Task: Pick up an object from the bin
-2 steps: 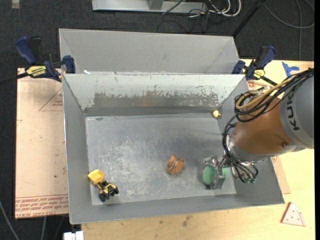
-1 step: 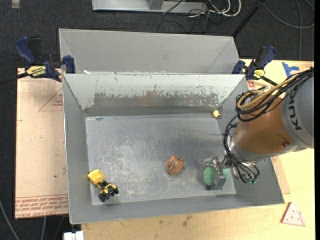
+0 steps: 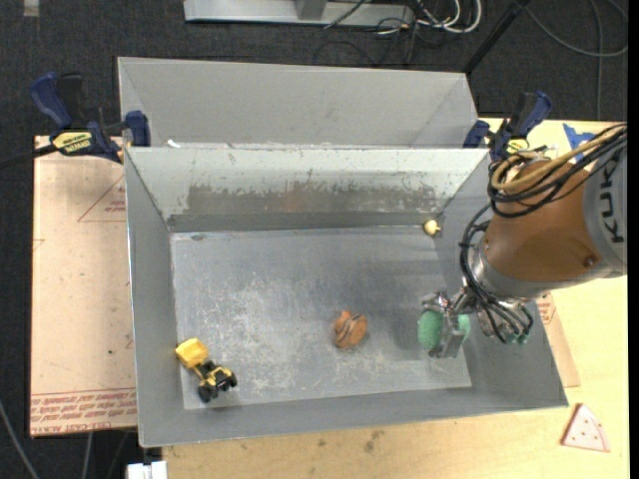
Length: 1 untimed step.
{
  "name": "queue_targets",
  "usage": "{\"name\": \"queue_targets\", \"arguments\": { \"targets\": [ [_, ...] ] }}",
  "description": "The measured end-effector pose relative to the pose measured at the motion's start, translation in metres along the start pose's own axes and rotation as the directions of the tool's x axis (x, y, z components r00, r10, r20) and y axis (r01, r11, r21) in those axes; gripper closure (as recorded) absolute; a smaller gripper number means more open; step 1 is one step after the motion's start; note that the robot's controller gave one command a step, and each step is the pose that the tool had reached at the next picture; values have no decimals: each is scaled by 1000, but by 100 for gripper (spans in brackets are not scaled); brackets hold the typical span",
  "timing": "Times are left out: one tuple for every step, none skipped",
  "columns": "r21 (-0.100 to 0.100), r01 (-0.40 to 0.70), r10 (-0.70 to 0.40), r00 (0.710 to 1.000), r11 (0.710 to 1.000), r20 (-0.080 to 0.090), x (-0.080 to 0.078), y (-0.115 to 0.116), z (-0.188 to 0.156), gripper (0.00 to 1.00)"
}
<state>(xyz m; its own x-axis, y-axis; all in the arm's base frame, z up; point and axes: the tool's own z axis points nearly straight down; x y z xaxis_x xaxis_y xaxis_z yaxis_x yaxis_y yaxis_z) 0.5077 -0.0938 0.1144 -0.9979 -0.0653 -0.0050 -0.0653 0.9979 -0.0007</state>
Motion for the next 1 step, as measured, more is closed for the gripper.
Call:
{"name": "queue_targets", "arguments": {
  "targets": [
    [-1, -13, 13, 1000, 1000, -1, -4, 0, -122, 100]
  ]
}}
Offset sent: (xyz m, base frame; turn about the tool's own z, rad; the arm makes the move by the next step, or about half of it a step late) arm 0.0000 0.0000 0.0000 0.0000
